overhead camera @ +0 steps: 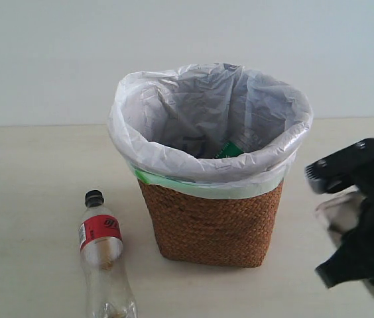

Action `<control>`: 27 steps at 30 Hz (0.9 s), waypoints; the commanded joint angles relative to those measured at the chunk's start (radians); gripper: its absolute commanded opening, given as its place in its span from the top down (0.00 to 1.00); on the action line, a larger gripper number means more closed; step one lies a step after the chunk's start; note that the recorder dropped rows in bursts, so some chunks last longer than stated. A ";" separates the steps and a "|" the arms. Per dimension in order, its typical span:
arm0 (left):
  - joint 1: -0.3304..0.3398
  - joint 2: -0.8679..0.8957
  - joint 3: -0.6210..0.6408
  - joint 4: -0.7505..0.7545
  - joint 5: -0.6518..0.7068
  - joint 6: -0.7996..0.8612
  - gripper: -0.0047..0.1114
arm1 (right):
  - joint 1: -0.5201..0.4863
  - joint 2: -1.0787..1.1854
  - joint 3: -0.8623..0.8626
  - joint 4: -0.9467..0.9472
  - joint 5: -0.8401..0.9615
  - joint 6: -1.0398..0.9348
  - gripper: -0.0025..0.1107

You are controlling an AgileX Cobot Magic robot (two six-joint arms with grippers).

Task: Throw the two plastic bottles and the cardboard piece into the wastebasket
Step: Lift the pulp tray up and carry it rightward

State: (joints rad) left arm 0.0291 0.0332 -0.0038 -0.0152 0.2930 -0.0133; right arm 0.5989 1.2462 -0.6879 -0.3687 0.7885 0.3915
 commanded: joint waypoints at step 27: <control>-0.005 -0.008 0.004 0.002 -0.008 0.005 0.92 | -0.151 -0.175 -0.301 -0.472 0.122 0.238 0.98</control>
State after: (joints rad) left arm 0.0291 0.0332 -0.0038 -0.0152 0.2930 -0.0133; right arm 0.4514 1.0776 -0.9832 -0.8016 0.8898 0.6329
